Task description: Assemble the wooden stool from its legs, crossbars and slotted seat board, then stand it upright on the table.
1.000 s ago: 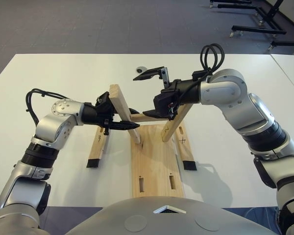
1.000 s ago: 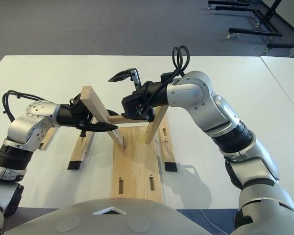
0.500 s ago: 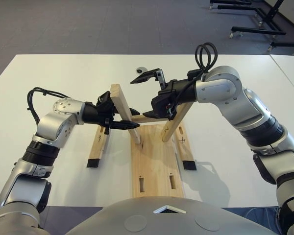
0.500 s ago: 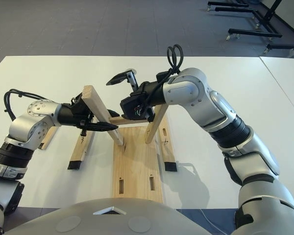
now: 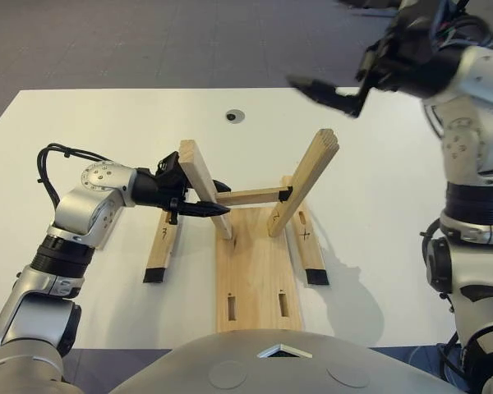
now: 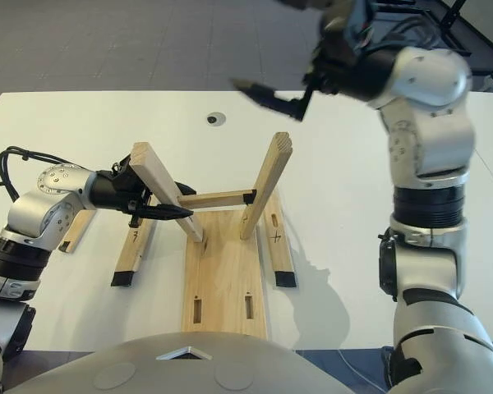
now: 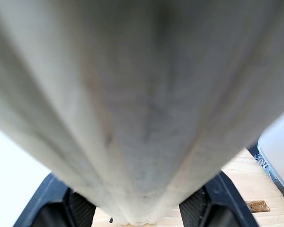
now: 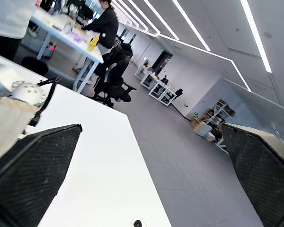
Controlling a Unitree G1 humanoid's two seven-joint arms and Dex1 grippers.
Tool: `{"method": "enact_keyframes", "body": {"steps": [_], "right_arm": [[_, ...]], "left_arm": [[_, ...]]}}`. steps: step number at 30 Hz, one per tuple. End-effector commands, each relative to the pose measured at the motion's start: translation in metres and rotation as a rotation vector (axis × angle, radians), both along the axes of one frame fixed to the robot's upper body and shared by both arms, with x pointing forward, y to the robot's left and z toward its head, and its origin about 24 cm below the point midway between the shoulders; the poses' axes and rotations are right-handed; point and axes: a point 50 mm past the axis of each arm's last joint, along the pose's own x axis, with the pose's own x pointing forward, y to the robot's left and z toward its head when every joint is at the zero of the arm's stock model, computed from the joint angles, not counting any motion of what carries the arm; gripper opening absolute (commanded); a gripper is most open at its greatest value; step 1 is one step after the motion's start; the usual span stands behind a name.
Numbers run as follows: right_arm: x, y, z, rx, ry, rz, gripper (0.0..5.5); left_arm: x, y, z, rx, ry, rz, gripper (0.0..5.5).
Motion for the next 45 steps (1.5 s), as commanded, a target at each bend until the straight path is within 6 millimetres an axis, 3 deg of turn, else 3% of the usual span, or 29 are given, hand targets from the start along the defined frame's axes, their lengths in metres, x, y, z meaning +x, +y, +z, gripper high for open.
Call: {"method": "enact_keyframes", "body": {"steps": [1, 3, 5, 10, 12, 17, 25, 35, 42, 45], "right_arm": [[0.005, -0.066, -0.016, -0.015, 0.147, -0.140, 5.36], [0.000, -0.094, -0.033, -0.074, 0.253, -0.198, 5.36], [-0.007, -0.103, -0.059, -0.146, 0.391, -0.189, 5.36], [-0.016, -0.067, -0.103, -0.159, 0.542, -0.025, 5.36], [-0.020, -0.051, -0.111, -0.144, 0.565, 0.033, 5.36], [-0.028, -0.028, -0.109, -0.092, 0.607, 0.120, 5.36], [-0.030, -0.024, -0.108, -0.085, 0.627, 0.151, 5.36], [-0.035, 0.013, -0.123, -0.194, 0.591, 0.250, 5.36], [-0.033, 0.021, -0.120, -0.175, 0.560, 0.269, 5.36], [-0.033, 0.018, -0.123, -0.176, 0.555, 0.244, 5.40]], "left_arm": [[-0.012, 0.015, -0.018, 0.155, 0.077, 0.018, 2.02], [-0.016, 0.016, -0.018, 0.154, 0.083, 0.018, 2.02], [-0.019, 0.016, -0.018, 0.153, 0.090, 0.023, 2.02], [-0.022, 0.012, -0.019, 0.144, 0.083, 0.013, 2.02], [-0.024, 0.010, -0.019, 0.143, 0.080, 0.007, 2.02], [-0.032, 0.010, -0.020, 0.129, 0.128, -0.028, 2.02], [-0.032, 0.009, -0.021, 0.140, 0.128, -0.023, 2.02], [-0.031, -0.012, -0.014, 0.069, 0.099, -0.104, 2.02], [-0.025, -0.019, -0.017, 0.020, 0.055, -0.085, 2.02], [-0.022, -0.019, -0.017, 0.005, 0.027, -0.065, 2.74]]}}
